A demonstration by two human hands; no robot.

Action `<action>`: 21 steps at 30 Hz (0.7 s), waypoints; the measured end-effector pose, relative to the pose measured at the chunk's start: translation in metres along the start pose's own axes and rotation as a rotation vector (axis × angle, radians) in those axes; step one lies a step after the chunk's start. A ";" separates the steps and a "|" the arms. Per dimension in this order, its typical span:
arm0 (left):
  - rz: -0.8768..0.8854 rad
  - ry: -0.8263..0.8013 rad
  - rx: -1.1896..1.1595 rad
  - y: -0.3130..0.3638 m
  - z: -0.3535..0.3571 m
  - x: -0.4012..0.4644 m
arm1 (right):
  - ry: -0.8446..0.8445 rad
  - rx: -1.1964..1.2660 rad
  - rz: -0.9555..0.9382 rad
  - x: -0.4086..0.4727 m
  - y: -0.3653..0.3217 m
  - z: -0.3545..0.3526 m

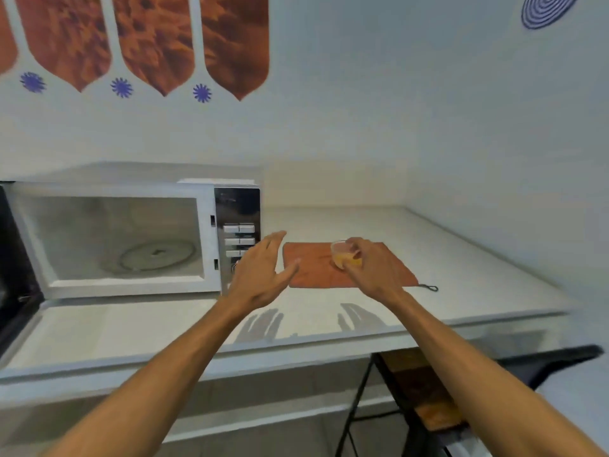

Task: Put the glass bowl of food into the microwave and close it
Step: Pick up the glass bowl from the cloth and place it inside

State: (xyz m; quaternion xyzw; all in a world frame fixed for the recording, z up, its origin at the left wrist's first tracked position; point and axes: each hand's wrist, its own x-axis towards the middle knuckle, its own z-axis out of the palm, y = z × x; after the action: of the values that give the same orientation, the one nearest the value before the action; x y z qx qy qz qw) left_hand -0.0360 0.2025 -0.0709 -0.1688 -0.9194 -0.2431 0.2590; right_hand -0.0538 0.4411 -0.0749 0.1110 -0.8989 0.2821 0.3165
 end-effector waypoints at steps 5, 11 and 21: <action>-0.047 0.008 -0.080 0.015 0.048 0.033 | -0.030 0.073 0.110 0.018 0.054 0.001; -0.193 -0.025 -0.228 0.028 0.111 0.066 | -0.061 0.223 0.235 0.041 0.105 0.016; -0.448 -0.017 -0.461 0.031 0.190 0.134 | -0.188 0.455 0.379 0.079 0.160 0.058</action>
State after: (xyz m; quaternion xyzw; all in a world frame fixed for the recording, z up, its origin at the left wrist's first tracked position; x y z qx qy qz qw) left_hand -0.2054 0.3538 -0.1271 -0.0186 -0.8565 -0.4946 0.1462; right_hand -0.2051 0.5368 -0.1319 0.0349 -0.8425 0.5188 0.1408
